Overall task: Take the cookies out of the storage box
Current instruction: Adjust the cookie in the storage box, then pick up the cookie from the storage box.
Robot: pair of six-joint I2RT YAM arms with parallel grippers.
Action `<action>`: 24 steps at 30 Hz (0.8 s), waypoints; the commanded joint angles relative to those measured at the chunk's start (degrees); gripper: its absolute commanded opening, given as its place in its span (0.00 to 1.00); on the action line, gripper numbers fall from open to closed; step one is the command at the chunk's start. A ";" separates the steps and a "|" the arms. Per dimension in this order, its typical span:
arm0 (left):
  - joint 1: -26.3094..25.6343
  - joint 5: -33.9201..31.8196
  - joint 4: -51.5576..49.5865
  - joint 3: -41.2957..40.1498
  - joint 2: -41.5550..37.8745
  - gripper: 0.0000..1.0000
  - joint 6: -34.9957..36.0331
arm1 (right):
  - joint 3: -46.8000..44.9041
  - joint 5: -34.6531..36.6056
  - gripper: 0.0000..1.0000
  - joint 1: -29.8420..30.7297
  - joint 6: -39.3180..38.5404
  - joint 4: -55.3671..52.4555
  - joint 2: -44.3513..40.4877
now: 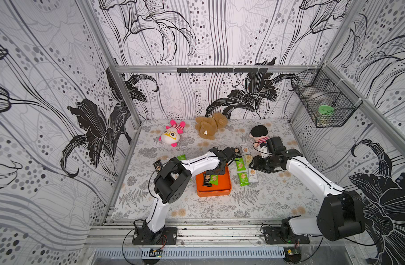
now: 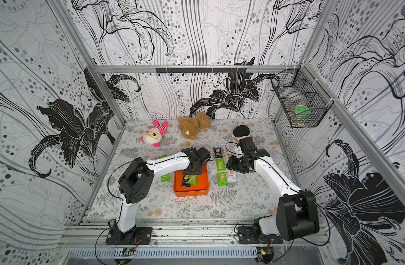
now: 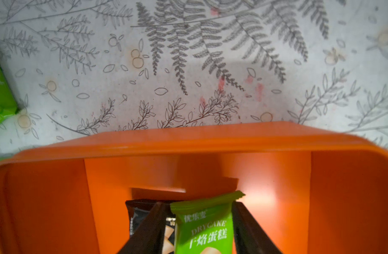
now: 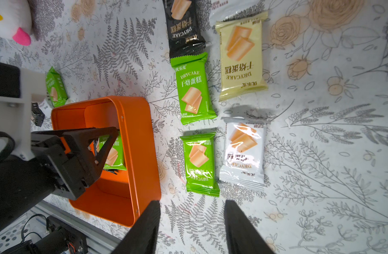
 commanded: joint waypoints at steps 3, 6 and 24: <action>-0.86 -0.29 -1.86 2.89 -0.29 0.75 -0.29 | 0.61 0.86 0.52 -0.37 1.26 -0.16 -0.87; -1.06 -0.74 -3.03 2.16 -0.60 0.75 -1.37 | 0.47 0.36 0.52 -0.34 1.72 0.30 -0.35; -4.73 -5.24 -8.95 4.73 3.63 0.68 -1.89 | -0.62 0.66 0.53 -0.36 3.34 1.72 -0.51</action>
